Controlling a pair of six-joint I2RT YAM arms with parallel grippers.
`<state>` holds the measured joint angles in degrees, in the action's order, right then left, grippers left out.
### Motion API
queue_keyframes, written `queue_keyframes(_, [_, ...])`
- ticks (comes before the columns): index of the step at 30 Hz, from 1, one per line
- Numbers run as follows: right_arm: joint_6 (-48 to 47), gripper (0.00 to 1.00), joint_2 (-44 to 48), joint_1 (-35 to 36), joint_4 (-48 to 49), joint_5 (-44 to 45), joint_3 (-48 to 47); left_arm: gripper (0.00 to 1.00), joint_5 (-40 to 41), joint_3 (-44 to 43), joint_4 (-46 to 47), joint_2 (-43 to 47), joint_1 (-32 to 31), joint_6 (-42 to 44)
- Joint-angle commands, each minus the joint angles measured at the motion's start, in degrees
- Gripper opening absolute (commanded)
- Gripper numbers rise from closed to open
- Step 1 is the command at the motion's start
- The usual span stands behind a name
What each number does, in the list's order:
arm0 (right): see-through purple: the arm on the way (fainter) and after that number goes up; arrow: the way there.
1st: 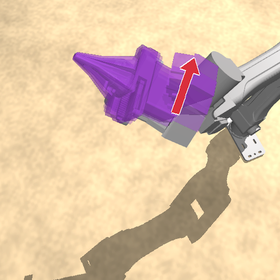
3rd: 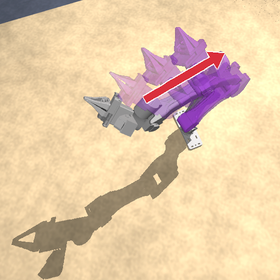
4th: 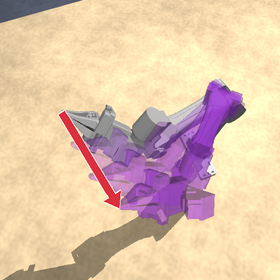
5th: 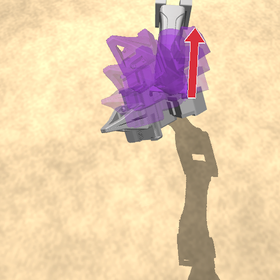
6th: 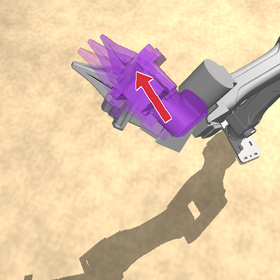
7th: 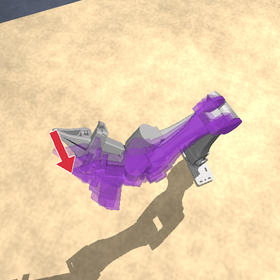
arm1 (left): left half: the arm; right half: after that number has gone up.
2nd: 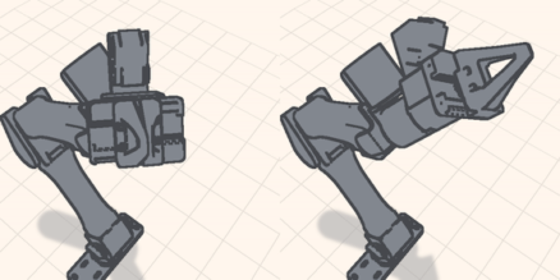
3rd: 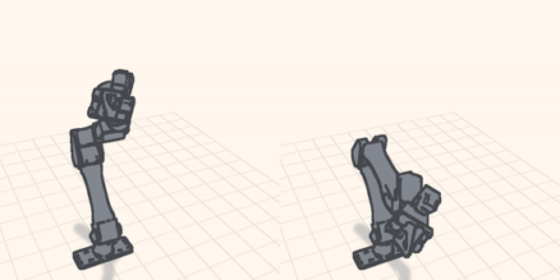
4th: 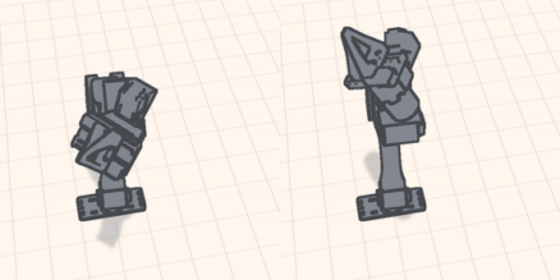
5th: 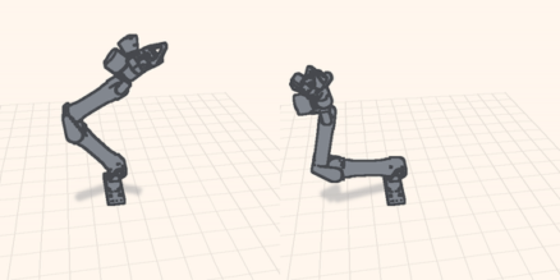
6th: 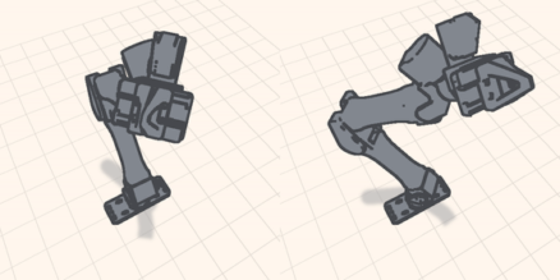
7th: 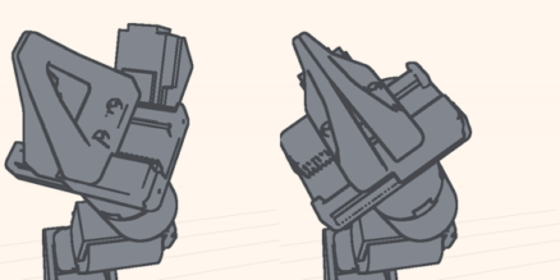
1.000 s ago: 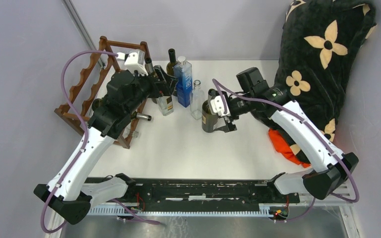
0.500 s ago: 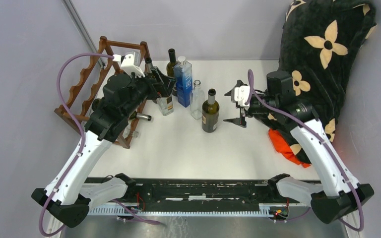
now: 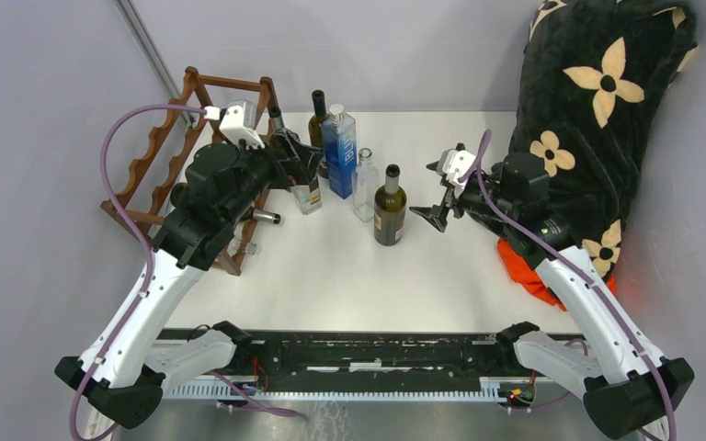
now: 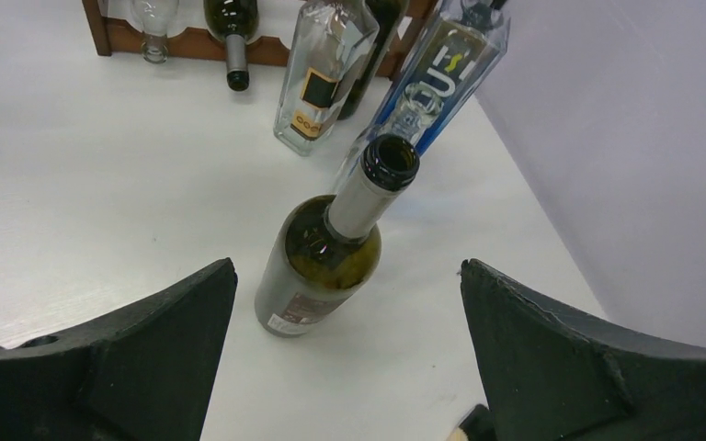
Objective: Put the wine bottle on the wine rack
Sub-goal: Move the wine bottle to the center of the board.
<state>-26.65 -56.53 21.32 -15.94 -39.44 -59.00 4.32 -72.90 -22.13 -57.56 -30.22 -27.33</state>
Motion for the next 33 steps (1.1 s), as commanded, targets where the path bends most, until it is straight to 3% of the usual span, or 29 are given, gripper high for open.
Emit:
queue_keyframes(1, [5.29, 0.98, -0.25, -0.15, 4.85, 3.8, 1.79, 1.0, -0.44, 0.59, 3.24, 2.0, 0.32, 1.26])
queue_keyframes(11, [7.41, 0.98, -1.9, -0.14, 3.01, 5.66, 1.24, 1.0, -0.52, 3.51, 3.08, 5.94, 0.32, -0.7])
queue_keyframes(22, [1.8, 0.98, -7.03, -0.24, -2.24, 2.53, -4.56, 1.0, -0.85, 4.74, 5.52, 5.68, 0.32, -0.51])
queue_keyframes(27, [6.38, 0.98, -12.17, -0.23, 1.45, -1.28, -6.1, 1.0, -2.05, 4.77, 6.2, 5.01, 0.29, -0.53])
queue_keyframes(33, [12.57, 0.89, -16.83, 0.75, 8.08, -7.54, -6.29, 1.0, -1.88, 4.52, 5.78, 4.91, 0.27, 0.08])
